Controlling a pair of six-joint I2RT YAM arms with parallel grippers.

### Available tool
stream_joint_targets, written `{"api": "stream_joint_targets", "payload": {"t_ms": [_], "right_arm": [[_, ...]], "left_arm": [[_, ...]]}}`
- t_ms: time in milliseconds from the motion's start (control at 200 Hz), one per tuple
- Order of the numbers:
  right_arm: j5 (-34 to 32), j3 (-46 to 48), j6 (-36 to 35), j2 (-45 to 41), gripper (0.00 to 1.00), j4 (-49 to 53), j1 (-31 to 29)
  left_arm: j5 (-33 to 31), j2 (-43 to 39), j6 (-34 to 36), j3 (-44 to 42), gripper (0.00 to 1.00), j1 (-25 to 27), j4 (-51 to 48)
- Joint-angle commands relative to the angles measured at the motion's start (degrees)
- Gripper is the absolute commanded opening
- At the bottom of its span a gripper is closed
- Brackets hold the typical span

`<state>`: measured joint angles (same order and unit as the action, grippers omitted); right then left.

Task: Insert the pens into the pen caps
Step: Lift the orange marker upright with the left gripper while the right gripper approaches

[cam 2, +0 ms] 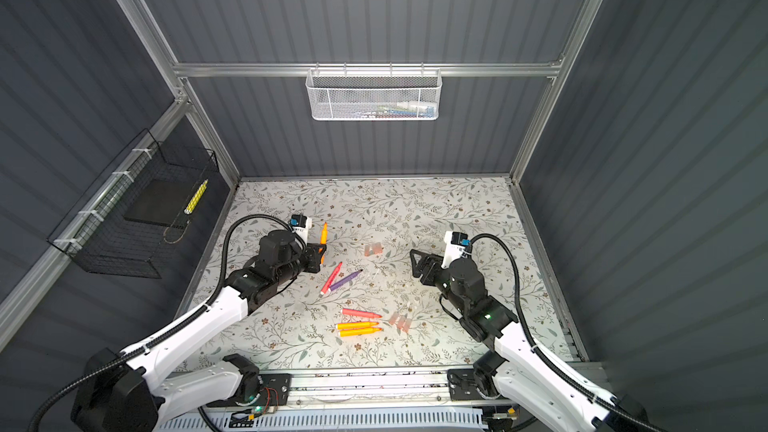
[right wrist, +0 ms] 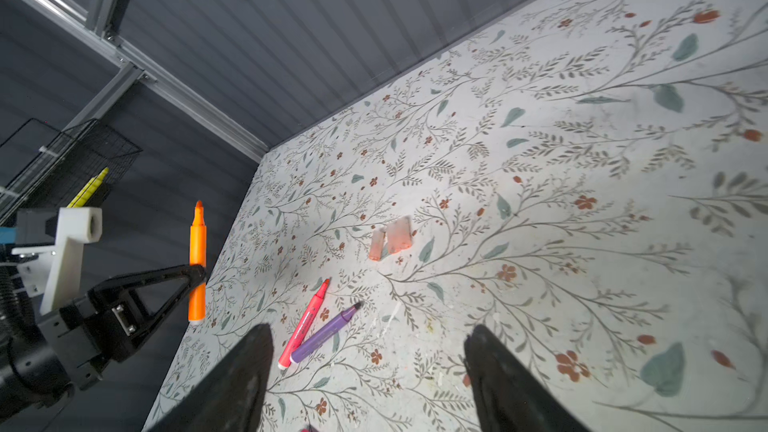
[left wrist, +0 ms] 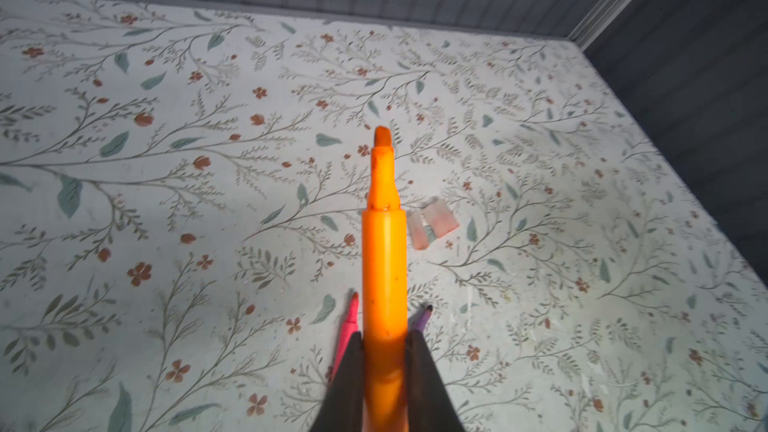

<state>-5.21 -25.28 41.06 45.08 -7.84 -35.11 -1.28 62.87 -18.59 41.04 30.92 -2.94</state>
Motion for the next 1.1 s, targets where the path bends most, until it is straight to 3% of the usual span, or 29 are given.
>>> {"api": "stream_joint_targets", "payload": {"t_ms": [0, 85, 220, 325, 445, 770, 950, 1095], "right_arm": [[-2.41, -2.18, -1.25, 2.03, 0.76, -5.26, -3.11], [-3.45, -3.55, -2.40, 3.47, 0.76, -5.87, -4.51], [-3.75, -5.20, -3.97, 5.53, 0.76, -6.90, -6.12], [-3.81, -5.82, -4.45, 6.83, 0.76, -8.62, -7.72], [-4.24, -6.33, -4.93, 8.20, 0.76, -11.00, -10.06], [-5.99, -7.12, -5.46, 13.52, 0.76, -18.14, -16.43], [-7.38, -6.59, -3.27, 14.34, 0.75, -18.47, -18.23], [-7.84, -5.59, -2.06, 13.55, 0.74, -18.70, -18.32]], "left_arm": [[3.75, -1.98, -1.01, -0.88, 0.00, -0.24, 3.73], [1.43, -2.92, -3.38, -0.74, 0.00, -0.29, 3.55], [6.62, -2.83, -2.32, -1.38, 0.00, -0.24, 6.06], [7.65, -0.90, -0.90, 0.85, 0.00, -0.29, 3.13], [8.57, -1.97, -2.01, -1.77, 0.00, -0.25, 7.08], [23.54, -0.28, -0.80, -4.36, 0.00, 1.33, 14.89], [17.29, 1.70, 1.93, -4.48, 0.00, 8.71, 15.22], [18.92, 2.91, 2.37, -4.79, 0.00, 9.33, 16.99]]}}
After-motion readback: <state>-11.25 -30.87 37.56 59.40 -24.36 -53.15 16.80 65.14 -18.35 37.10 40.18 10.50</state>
